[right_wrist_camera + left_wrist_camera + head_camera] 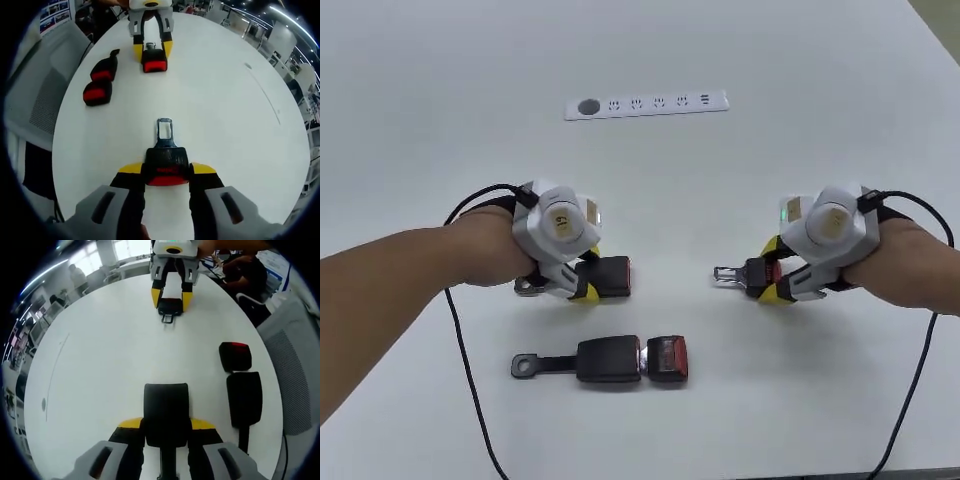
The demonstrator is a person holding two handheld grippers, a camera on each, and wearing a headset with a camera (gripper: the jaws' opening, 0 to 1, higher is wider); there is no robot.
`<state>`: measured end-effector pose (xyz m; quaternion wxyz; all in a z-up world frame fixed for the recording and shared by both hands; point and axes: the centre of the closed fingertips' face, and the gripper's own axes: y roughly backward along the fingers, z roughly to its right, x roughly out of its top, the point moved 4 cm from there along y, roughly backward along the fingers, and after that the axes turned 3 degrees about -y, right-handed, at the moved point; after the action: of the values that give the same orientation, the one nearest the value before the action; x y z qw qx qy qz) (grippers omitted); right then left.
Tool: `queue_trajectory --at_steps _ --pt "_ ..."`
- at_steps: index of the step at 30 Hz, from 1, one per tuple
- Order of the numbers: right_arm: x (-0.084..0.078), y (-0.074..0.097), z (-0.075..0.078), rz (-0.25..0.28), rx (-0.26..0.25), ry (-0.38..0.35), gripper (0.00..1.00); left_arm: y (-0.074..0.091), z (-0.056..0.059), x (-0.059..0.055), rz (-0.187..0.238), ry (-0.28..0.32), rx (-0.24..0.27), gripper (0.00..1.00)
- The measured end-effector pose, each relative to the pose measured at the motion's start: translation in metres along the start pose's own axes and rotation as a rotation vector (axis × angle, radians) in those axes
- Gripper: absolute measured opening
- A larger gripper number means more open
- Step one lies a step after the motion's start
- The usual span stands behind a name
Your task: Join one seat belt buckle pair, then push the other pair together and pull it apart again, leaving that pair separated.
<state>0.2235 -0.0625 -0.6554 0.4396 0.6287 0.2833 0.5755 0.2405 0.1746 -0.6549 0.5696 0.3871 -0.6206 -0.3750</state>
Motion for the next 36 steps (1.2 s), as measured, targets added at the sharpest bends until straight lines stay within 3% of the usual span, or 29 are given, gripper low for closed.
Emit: queue_trajectory --at_steps 7,22,36 --pt "0.013 -0.008 0.001 0.012 0.004 0.003 0.33 0.001 0.002 0.002 -0.005 -0.001 -0.002 0.34" --pt "0.071 -0.037 -0.017 0.08 0.015 0.04 0.32 0.0 0.002 0.0 0.004 0.003 0.005 0.34" --pt "0.099 -0.051 -0.022 0.105 0.017 0.056 0.33 0.0 0.004 0.003 0.01 0.011 0.004 0.34"
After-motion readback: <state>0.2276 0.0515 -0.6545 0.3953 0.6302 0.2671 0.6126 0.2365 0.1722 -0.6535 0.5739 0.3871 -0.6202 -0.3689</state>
